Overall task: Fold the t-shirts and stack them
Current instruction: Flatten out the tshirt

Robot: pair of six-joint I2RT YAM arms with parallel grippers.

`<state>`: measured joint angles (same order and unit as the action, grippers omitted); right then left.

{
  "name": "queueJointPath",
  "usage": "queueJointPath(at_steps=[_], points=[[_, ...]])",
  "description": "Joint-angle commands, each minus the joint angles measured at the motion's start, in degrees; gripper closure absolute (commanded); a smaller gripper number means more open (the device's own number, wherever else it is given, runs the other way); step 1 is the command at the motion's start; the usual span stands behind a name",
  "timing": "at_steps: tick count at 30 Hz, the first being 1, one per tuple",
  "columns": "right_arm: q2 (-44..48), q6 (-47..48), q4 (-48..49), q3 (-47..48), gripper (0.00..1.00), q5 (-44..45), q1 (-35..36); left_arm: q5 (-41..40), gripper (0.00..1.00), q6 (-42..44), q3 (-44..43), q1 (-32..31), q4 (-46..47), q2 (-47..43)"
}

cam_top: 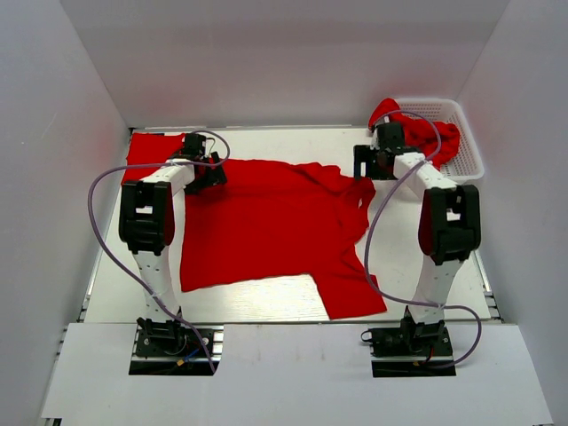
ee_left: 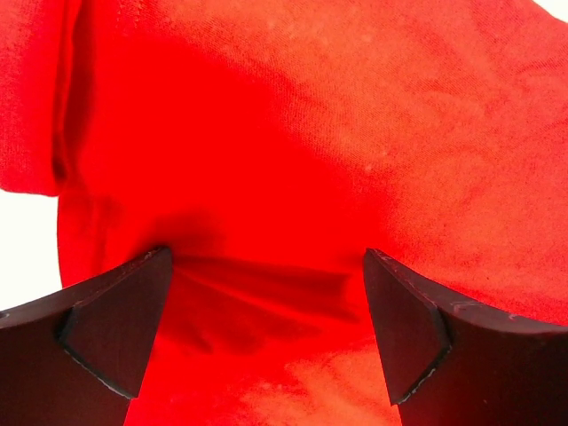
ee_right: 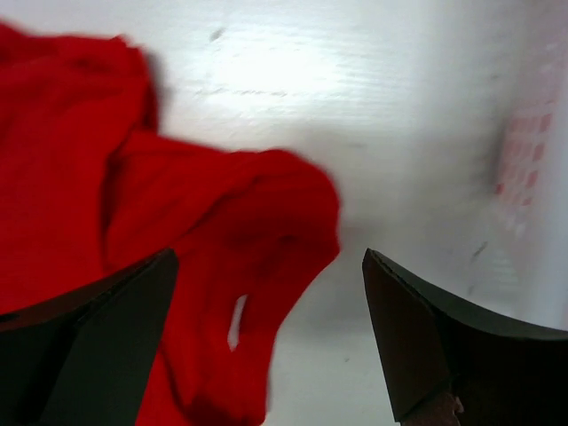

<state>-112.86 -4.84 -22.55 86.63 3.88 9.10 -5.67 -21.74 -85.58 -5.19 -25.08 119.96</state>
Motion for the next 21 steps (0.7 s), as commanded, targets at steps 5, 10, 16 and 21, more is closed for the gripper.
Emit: queueJointPath(at_steps=[5,10,16,21], points=[[13.6,0.1,0.7,-10.4,0.10,-19.8,6.0,2.0,0.01,0.6,0.9,1.1,-4.9,2.3],[17.0,-3.4,1.2,-21.9,0.10,-20.5,9.4,2.5,0.01,0.6,0.9,1.1,-4.9,1.7],[19.8,-12.2,3.9,-30.5,0.10,-12.4,9.3,2.5,0.01,0.6,2.0,1.1,-4.9,1.7],[16.5,-15.2,6.8,-33.1,0.10,-9.9,7.3,2.5,0.01,0.6,2.5,1.1,-4.9,1.7]])
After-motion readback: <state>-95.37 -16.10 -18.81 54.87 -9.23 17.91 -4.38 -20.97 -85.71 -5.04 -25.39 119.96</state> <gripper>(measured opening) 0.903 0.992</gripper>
